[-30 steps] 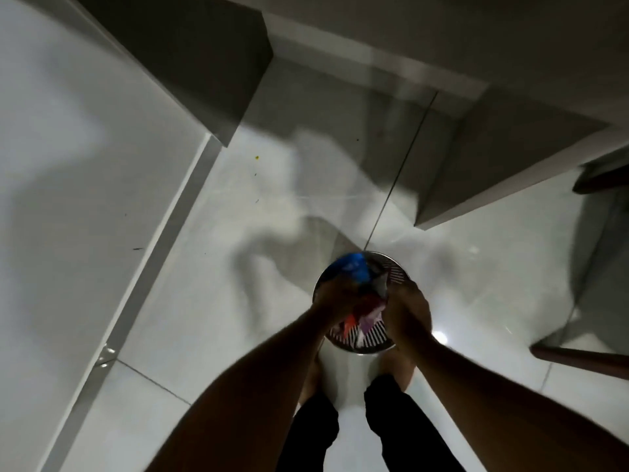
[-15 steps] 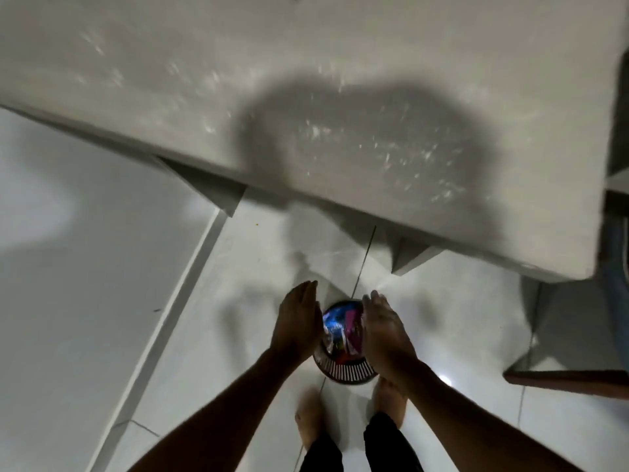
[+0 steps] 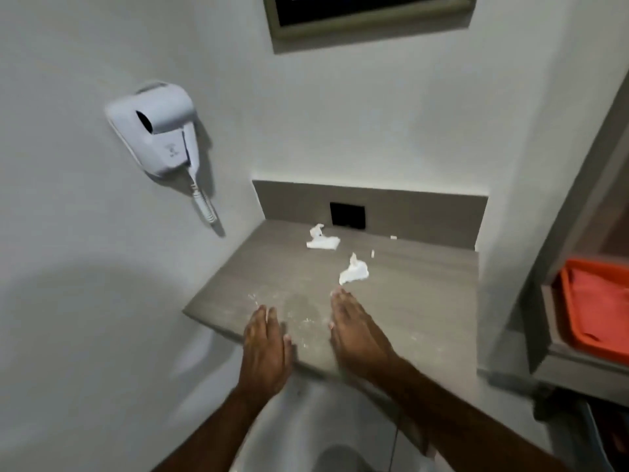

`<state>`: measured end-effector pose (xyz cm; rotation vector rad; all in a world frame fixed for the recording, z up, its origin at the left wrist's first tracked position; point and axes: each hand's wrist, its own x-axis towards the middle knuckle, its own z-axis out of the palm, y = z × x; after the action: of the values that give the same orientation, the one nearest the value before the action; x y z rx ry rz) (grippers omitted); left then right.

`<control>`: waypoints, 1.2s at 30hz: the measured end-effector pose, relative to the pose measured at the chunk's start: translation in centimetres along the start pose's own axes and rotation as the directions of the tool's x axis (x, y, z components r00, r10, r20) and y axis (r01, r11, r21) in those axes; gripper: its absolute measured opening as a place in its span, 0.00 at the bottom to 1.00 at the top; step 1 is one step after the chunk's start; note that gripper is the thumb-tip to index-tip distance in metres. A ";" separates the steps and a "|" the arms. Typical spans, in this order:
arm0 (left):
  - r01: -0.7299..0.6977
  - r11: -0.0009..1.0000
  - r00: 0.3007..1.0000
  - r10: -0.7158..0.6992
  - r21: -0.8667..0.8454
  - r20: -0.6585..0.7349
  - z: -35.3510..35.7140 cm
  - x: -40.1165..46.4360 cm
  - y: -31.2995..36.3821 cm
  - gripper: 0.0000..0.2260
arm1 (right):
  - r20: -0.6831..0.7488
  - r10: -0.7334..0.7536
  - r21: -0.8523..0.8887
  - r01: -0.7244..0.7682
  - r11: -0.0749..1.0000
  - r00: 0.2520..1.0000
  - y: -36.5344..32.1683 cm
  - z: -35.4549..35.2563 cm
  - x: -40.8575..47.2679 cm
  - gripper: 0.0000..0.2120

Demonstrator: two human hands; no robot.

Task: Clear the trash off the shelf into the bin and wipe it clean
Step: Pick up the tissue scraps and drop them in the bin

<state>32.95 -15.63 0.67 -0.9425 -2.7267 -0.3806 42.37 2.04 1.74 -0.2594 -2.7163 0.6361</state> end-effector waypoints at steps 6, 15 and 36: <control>-0.080 0.997 0.997 0.080 -0.015 0.017 -0.5 8.5 1.4 0.28 | 0.058 0.171 -0.159 -0.160 0.974 0.984 3.8 -4.4 8.0 0.29; -0.212 0.976 0.950 0.193 0.052 0.247 10.3 21.9 0.4 0.30 | 0.188 0.424 -0.255 -0.373 0.892 0.886 10.7 1.8 16.0 0.24; -0.233 0.958 0.874 0.282 -0.167 0.395 21.9 37.2 -1.1 0.15 | 0.231 0.473 -0.406 -0.358 0.841 0.850 16.1 11.0 23.7 0.18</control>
<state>0.85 11.62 -8.96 -1.5616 -2.9081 -0.3168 17.99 17.79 -8.24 -0.9471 -3.1082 0.3098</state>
